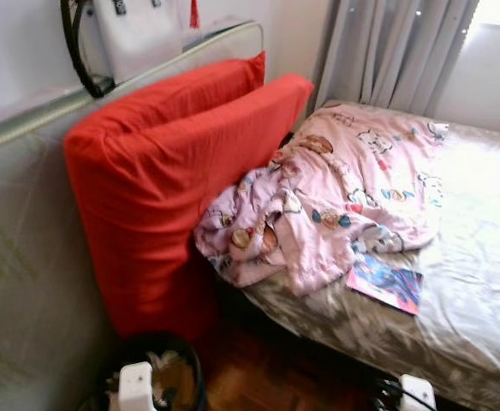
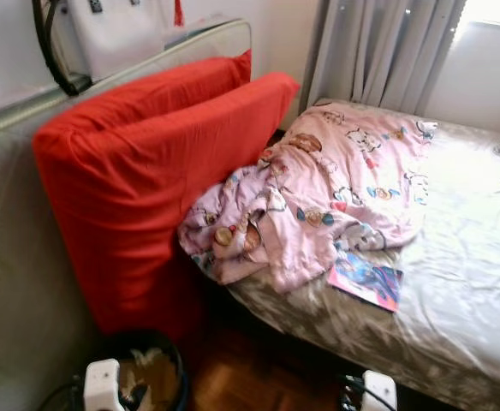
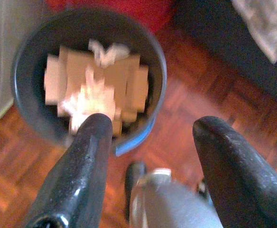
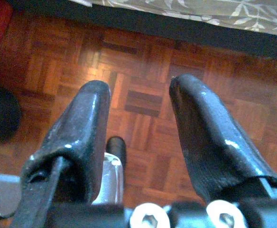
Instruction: Clean up the room
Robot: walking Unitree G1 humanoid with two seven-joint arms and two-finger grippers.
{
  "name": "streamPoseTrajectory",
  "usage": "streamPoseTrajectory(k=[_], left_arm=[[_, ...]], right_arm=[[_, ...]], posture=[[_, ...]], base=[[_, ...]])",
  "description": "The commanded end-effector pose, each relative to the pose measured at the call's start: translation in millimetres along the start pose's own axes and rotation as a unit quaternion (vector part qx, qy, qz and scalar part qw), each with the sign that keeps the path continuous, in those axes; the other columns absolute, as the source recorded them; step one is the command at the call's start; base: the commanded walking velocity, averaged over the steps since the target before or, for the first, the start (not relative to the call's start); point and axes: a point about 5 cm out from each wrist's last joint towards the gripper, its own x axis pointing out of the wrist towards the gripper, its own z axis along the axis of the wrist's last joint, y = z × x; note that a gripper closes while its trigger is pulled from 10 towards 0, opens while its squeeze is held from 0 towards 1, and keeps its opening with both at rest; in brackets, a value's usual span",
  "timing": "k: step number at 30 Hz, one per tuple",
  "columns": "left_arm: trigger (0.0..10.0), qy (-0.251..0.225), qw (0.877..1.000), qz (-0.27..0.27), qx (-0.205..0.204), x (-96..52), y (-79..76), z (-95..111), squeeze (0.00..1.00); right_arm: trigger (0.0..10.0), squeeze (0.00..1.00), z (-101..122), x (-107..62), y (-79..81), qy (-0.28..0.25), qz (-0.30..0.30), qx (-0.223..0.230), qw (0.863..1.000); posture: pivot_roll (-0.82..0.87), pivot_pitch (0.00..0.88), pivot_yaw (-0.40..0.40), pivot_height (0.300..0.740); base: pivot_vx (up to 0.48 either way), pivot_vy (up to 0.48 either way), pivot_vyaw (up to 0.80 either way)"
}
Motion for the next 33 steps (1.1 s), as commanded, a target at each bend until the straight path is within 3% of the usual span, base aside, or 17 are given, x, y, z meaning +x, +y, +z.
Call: streamPoseTrajectory(k=[1,33], left_arm=[[10.0,0.012,1.0,0.002,0.001,-1.2,2.3,-4.6,0.0],[10.0,0.016,1.0,0.001,0.001,-1.0,2.2,-5.0,0.0]], right_arm=[[10.0,0.0,-1.2,-0.3,-0.5,0.002,-0.002,0.002,1.0],[10.0,0.0,0.3,-0.1,-0.7,-0.003,-0.004,0.006,1.0]], posture=[[0.09,0.0,-0.03,0.74],[0.08,0.006,-0.03,0.74]], base=[[0.0,-0.401,0.0],[0.0,-0.397,0.0]])
